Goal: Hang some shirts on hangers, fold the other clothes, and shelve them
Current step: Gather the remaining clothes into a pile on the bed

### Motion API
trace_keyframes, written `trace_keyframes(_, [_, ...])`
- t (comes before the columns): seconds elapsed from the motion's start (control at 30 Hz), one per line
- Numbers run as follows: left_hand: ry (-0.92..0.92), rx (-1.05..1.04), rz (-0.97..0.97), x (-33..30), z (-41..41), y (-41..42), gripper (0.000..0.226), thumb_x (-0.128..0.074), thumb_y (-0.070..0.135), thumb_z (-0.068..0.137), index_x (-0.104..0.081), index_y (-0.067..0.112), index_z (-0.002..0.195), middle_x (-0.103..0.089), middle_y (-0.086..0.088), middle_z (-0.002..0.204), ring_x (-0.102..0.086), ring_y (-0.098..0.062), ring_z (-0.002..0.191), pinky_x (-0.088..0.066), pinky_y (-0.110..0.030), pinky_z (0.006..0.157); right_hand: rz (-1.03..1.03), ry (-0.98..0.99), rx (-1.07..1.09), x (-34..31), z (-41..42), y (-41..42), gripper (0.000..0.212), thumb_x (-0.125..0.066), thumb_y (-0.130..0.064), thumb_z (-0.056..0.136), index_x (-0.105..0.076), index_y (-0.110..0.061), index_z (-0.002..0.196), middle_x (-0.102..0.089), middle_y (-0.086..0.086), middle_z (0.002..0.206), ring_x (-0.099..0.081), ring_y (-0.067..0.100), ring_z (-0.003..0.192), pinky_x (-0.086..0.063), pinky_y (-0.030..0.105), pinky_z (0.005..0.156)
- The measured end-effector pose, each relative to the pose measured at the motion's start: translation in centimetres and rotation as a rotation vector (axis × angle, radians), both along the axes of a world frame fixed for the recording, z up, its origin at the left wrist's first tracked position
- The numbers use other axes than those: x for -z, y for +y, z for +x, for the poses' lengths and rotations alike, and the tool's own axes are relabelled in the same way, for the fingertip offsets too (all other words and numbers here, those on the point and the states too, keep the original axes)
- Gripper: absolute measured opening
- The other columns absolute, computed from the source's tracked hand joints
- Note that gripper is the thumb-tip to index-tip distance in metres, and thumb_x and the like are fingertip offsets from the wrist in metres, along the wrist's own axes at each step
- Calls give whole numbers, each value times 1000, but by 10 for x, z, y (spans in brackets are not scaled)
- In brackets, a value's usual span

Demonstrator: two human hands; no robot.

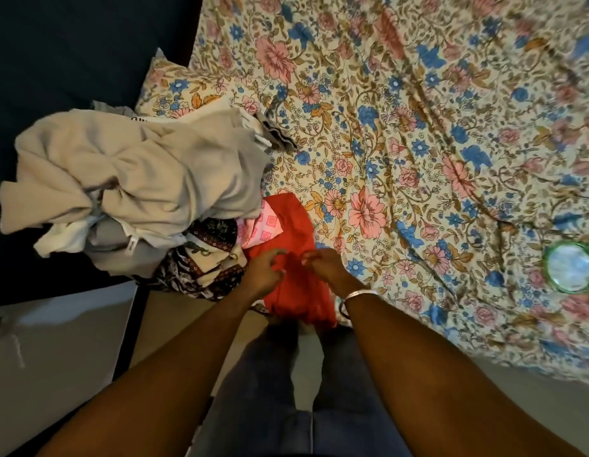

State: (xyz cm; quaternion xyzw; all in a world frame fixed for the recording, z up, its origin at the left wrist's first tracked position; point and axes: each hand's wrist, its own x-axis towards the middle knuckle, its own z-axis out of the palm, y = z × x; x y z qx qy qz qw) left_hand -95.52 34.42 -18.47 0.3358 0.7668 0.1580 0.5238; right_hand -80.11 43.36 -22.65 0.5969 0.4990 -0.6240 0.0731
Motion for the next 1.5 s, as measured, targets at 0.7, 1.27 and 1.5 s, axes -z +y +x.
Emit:
trace_keyframes(0.7, [-96,357,961,-324,-7,153,46,-46,1,71,-69,25,104,-72,9,99,-67,-11,99,-52,-23,86,529,269,-184,-281,49,43,15,-82,-19,84,-70,-26,89,-73,-17,76,-68,0,71,-51,23,68])
trace_keyframes(1.27, [514,269,855,-358,-61,231,51,-50,-9,72,-77,10,111,-70,-14,83,-68,-37,85,-53,-43,72,1100,-548,-8,-335,192,153,17,-63,-28,85,-72,-21,98,-70,7,86,-65,31,81,-55,37,67])
trace_keyframes(1.5, [776,414,611,-355,0,296,31,-63,10,70,-81,17,95,-72,-20,88,-68,-41,86,-56,-45,71,732,-414,20,-343,264,264,52,-72,-34,88,-39,-13,53,-67,19,72,-68,37,80,-46,27,63])
